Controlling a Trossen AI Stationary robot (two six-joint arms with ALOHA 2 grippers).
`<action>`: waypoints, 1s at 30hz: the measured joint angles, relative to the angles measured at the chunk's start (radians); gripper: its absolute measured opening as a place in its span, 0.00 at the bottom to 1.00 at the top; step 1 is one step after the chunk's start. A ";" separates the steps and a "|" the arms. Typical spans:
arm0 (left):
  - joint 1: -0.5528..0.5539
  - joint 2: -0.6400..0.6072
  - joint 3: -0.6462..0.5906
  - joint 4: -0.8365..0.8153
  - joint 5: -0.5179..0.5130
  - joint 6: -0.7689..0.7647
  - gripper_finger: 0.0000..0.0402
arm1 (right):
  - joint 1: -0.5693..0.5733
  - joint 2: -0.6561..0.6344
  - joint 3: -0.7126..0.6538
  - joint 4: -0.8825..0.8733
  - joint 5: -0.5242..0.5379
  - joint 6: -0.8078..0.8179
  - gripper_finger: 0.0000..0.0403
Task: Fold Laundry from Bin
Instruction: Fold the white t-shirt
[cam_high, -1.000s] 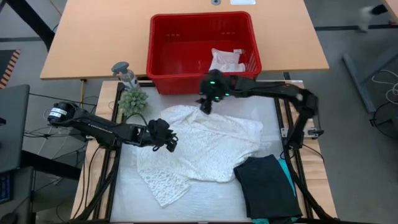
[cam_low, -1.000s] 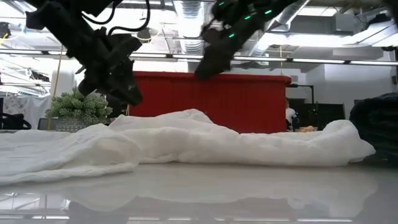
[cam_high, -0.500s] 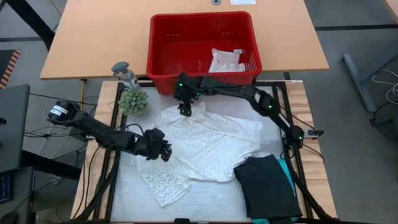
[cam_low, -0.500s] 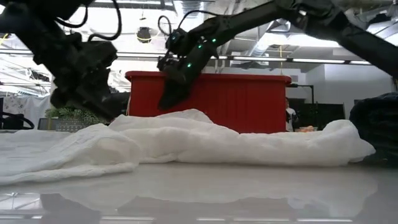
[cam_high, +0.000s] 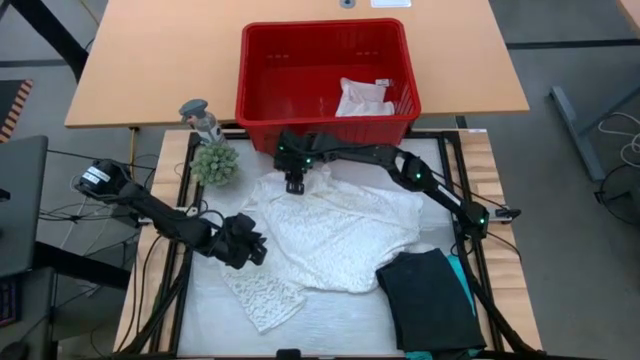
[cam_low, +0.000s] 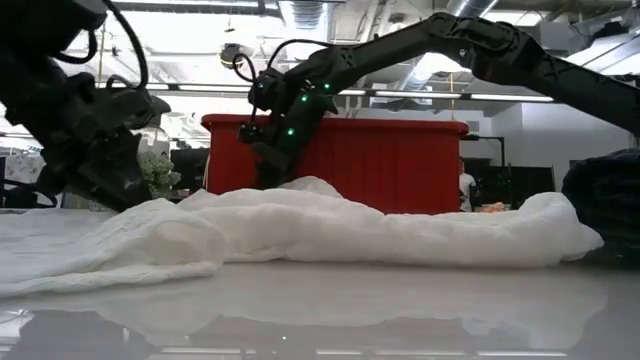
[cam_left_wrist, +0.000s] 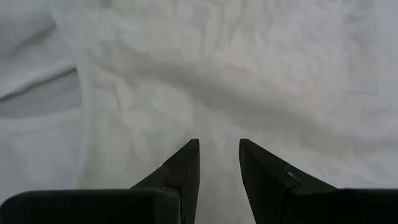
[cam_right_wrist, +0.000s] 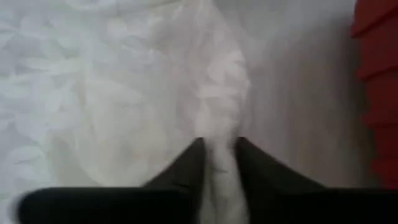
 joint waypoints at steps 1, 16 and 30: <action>-0.002 0.000 -0.005 0.000 -0.001 -0.010 0.25 | 0.000 0.000 0.000 -0.002 0.002 -0.008 0.27; -0.007 0.025 -0.022 0.008 -0.047 -0.090 0.25 | 0.026 -0.025 0.010 0.192 0.033 0.067 0.05; -0.125 0.325 0.017 0.314 -0.035 -0.196 0.25 | 0.046 -0.025 0.010 0.414 0.012 0.083 0.10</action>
